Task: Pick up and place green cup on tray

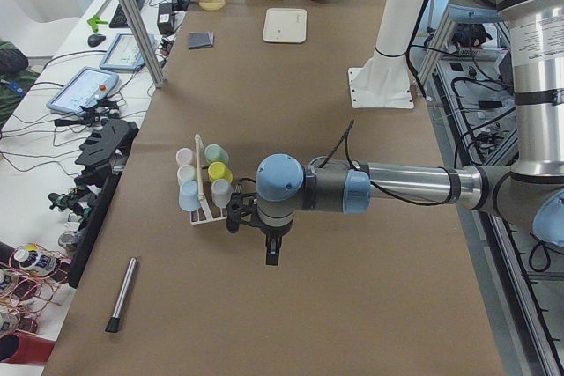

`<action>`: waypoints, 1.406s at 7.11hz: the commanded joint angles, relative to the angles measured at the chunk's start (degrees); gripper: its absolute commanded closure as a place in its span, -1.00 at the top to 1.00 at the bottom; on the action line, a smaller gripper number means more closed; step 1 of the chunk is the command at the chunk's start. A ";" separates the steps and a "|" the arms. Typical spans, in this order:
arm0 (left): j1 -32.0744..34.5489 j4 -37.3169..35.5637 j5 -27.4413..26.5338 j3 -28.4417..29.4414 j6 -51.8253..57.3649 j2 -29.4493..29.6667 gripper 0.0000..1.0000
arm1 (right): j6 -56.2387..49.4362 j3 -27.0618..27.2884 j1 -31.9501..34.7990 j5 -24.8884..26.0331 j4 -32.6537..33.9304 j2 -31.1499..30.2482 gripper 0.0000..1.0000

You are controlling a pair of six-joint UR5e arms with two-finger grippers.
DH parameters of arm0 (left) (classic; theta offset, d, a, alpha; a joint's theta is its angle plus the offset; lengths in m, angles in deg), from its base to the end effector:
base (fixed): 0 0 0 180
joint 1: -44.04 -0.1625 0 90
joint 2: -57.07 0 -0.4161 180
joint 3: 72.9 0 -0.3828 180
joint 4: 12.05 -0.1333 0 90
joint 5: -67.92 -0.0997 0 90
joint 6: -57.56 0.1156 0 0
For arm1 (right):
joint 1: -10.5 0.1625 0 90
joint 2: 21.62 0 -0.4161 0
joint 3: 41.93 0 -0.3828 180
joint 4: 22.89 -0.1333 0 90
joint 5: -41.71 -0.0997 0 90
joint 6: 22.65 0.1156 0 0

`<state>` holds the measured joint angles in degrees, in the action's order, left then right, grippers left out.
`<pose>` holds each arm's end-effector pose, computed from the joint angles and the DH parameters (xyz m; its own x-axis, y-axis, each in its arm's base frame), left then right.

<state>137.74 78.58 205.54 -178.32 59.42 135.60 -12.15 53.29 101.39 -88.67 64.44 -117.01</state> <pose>-0.0739 -0.4008 0.6136 0.6782 0.0476 -0.7334 0.0423 0.9937 0.1037 0.0653 -0.4462 0.6615 0.7465 0.1659 0.6443 -0.1541 0.9852 -0.0751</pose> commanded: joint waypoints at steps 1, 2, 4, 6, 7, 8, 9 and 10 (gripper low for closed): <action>0.08 1.47 0.02 0.13 -0.54 0.32 0.97 | -0.13 0.05 -0.97 -0.14 0.03 0.29 1.00; 0.17 2.87 0.20 2.39 -0.11 -0.21 0.97 | 0.65 0.22 -3.24 -0.14 -0.06 0.64 1.00; 0.17 11.23 -1.72 6.36 -0.63 0.14 0.97 | 1.27 1.53 -5.02 -1.28 -0.06 1.17 1.00; 0.34 10.89 1.49 3.05 -2.99 0.58 0.97 | 9.32 1.98 -8.87 -6.09 -0.32 1.52 1.00; 0.60 10.97 0.04 -1.67 -3.52 -0.21 0.97 | 9.71 1.98 -11.41 -5.51 -1.89 1.70 1.00; -0.09 10.97 -3.72 -5.46 -3.10 0.05 0.97 | 10.67 2.07 -13.53 -5.15 -2.17 2.57 1.00; -3.58 11.15 -7.32 -9.32 -1.44 0.22 0.97 | 11.20 2.07 -15.64 -2.80 -2.08 3.88 1.00; -7.96 11.15 -11.71 -12.15 0.41 0.31 0.97 | 11.56 1.98 -18.70 -2.52 -2.08 4.07 1.00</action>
<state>134.29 89.67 198.73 -186.51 57.89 135.78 -1.21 55.32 86.08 -92.16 62.43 -113.60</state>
